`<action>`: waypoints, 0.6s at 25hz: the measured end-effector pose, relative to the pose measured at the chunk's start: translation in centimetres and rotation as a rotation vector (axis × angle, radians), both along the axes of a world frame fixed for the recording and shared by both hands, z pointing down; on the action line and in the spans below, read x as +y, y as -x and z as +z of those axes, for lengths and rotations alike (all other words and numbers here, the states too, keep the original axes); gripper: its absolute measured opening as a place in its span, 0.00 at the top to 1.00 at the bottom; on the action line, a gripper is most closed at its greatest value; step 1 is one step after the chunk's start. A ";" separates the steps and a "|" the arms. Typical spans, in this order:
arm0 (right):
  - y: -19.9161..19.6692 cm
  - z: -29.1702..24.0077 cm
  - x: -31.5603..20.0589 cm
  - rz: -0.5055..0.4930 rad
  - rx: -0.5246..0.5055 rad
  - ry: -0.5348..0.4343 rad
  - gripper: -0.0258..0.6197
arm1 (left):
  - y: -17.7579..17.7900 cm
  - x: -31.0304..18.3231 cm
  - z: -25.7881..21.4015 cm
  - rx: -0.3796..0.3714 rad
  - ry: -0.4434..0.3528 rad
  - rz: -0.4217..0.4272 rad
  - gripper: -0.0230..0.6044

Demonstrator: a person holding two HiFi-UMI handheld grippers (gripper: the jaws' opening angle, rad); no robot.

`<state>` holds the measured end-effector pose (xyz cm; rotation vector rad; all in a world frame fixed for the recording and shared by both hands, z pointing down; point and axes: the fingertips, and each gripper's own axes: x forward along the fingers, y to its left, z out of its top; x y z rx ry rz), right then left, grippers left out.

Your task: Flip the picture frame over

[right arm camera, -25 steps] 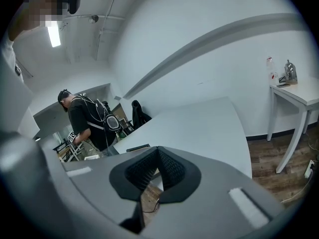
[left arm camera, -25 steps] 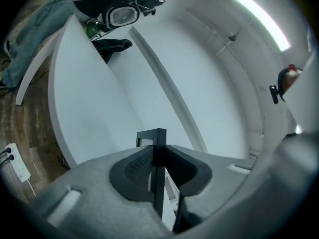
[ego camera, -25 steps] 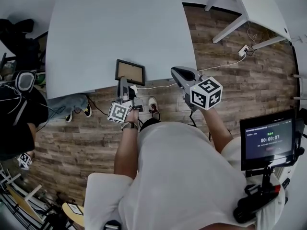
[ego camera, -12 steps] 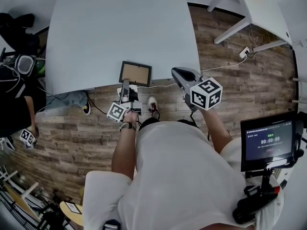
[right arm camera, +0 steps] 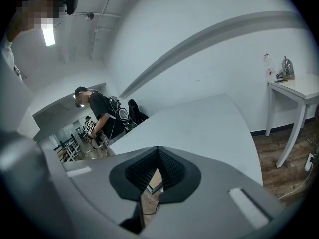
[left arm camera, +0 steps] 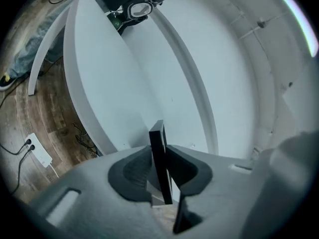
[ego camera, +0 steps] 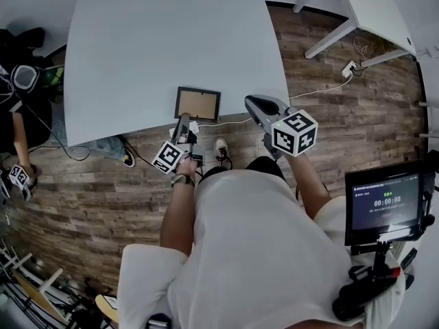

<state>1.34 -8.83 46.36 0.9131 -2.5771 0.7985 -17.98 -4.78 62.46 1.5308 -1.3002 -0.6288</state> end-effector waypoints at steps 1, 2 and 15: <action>-0.1 0.0 -0.1 0.006 -0.001 0.001 0.96 | 0.0 -0.2 0.0 -0.021 0.012 0.014 0.83; -0.1 0.1 -0.1 0.011 -0.003 0.003 0.96 | 0.0 -0.5 0.1 -0.042 0.024 0.028 0.83; -1.3 1.4 0.6 0.040 0.012 0.037 0.96 | 0.6 -1.3 0.9 -0.310 0.164 0.155 0.75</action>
